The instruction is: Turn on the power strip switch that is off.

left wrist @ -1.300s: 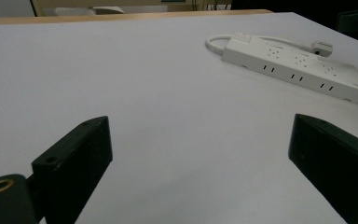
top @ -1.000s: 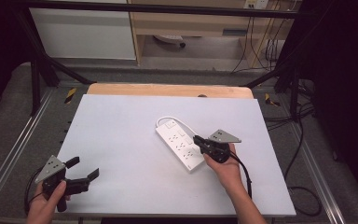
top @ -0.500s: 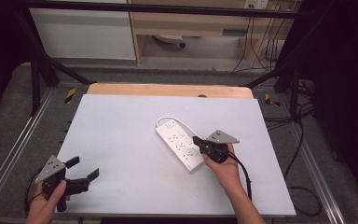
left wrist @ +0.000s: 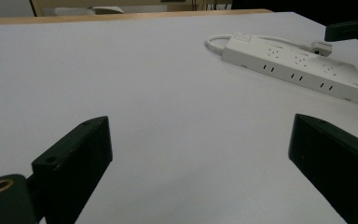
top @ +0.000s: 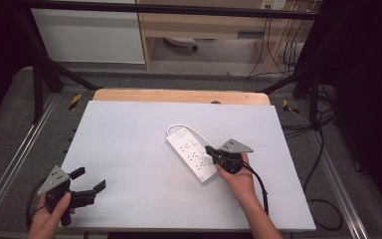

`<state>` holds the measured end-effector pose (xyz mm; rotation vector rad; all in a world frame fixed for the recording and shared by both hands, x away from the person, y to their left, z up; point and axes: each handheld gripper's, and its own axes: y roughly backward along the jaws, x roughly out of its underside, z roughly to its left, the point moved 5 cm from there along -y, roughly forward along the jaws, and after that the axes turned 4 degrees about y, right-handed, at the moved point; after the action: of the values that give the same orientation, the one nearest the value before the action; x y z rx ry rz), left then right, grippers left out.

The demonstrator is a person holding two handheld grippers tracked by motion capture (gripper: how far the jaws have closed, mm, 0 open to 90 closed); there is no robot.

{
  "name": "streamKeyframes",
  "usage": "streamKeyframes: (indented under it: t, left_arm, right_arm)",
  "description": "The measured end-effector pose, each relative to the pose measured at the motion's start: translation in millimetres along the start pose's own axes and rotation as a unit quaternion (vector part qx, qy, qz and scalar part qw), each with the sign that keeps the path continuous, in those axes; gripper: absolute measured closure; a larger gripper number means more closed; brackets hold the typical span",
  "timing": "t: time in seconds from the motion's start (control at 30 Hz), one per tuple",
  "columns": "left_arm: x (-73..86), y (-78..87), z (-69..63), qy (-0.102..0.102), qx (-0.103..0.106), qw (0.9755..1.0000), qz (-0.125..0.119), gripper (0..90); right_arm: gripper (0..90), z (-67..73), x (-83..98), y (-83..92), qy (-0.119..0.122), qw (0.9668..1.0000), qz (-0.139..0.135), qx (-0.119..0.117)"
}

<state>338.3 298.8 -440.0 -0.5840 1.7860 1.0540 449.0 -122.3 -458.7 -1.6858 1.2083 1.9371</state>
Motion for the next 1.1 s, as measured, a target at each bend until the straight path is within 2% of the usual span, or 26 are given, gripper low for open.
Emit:
streamKeyframes:
  t: [1.1]
  left_arm:
    - [0.4, -0.4, -0.4, -0.002, 0.000, 1.0000, 0.002, 6.2]
  right_arm:
    - [90.0, 0.4, 16.4, -4.9, -0.002, 0.9998, 0.022, -0.002]
